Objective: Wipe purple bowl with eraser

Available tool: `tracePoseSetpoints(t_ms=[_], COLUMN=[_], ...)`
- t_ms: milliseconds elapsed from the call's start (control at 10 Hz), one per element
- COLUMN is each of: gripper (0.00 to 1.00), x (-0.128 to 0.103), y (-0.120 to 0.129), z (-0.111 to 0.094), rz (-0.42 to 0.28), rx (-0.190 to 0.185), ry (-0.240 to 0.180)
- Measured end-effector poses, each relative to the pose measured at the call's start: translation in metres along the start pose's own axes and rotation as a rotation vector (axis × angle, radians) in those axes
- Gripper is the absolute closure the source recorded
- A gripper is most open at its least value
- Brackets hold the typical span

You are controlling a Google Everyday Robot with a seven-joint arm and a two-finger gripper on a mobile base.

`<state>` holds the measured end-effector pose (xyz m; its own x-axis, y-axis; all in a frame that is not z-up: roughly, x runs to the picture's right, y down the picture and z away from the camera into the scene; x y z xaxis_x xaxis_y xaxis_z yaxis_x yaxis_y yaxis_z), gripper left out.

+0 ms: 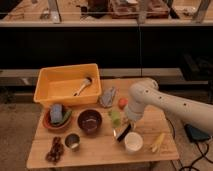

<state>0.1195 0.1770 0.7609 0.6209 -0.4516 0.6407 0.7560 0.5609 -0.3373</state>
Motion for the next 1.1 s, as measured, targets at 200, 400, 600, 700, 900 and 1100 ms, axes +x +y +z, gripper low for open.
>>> tracePoseSetpoints(t_ms=[200,400,600,700,900,1100], gripper=[1.00,1.00,1.00,1.00,1.00,1.00], x=[-0.011,-0.023,-0.040,-0.044,-0.045,-0.032], y=[-0.002,-0.014,-0.043,-0.057,-0.097,-0.123], z=[-0.030,-0.054,-0.062,-0.062,-0.063,-0.077], rz=[-0.015,-0.041,-0.075,-0.082,-0.087,-0.079], rx=[0.036,0.088,0.132,0.144,0.186,0.225], ry=[0.025,0.064,0.112,0.143,0.198,0.233])
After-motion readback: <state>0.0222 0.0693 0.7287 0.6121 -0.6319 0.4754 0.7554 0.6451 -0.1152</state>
